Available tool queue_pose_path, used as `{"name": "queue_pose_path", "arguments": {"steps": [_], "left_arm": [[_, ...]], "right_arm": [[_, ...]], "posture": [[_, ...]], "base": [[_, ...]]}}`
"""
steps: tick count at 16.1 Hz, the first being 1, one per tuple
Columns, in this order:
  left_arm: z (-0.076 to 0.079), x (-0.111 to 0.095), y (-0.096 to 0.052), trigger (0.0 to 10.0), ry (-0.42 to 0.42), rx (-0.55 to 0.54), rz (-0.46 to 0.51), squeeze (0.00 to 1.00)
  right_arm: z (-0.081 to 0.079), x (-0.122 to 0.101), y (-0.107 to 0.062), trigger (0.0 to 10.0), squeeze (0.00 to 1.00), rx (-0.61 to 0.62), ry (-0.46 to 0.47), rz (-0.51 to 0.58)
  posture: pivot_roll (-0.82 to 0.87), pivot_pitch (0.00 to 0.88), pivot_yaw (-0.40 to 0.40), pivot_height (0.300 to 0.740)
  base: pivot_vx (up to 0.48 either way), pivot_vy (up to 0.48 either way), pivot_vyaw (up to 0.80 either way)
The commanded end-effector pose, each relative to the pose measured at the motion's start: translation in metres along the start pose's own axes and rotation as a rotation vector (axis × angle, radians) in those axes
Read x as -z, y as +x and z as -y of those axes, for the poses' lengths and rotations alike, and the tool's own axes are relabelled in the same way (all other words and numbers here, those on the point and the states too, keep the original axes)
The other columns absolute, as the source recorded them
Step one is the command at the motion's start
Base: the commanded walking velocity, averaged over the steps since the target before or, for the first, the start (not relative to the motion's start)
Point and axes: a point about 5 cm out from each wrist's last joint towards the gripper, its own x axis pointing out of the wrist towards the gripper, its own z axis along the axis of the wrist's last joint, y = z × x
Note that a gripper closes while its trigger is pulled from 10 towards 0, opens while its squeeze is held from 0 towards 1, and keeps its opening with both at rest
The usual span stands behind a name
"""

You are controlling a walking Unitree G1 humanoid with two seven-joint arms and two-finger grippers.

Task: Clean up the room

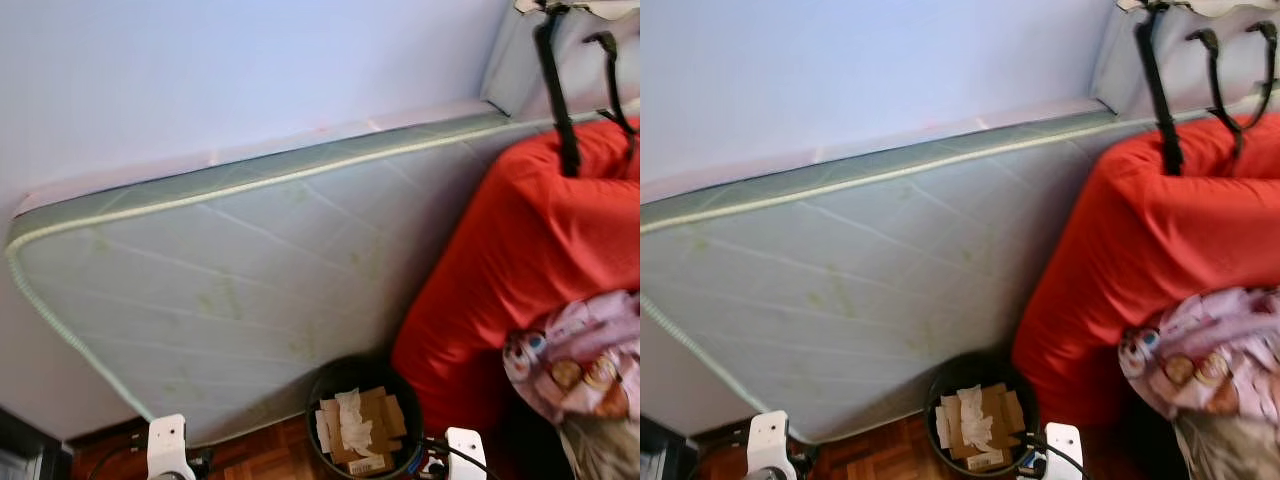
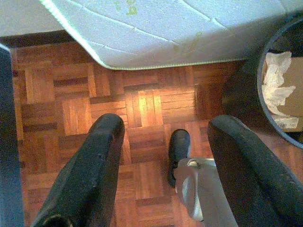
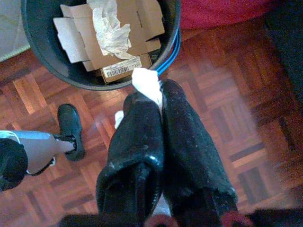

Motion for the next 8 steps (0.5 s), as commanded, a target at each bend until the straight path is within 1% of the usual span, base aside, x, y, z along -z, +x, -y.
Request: {"name": "queue_pose_path", "arguments": {"steps": [1, 2, 8], "left_arm": [[-0.0033, 0.0059, -0.0015, 10.0, 0.0, -0.01, -0.016, 0.0], [-0.0016, 0.0066, -0.0014, 10.0, -0.006, -0.008, -0.016, 0.0], [0.0001, 0.0081, -0.0016, 10.0, -0.012, -0.007, -0.018, 0.0]], "right_arm": [[-0.0026, -0.0022, 0.0006, 10.0, 0.0, -0.008, -0.009, 0.004], [-0.0012, -0.002, 0.0005, 10.0, 0.0, -0.007, -0.01, 0.001], [0.0002, -0.0022, 0.0003, 10.0, 0.0, -0.013, -0.028, 0.003]], "posture": [[0.06, 0.0, -0.003, 0.74], [0.07, 0.0, -0.014, 0.74], [0.07, 0.0, -0.017, 0.74]], "base": [[0.0, 0.0, 0.8], [0.0, 0.0, 0.0], [0.0, 0.0, 0.0]]}}
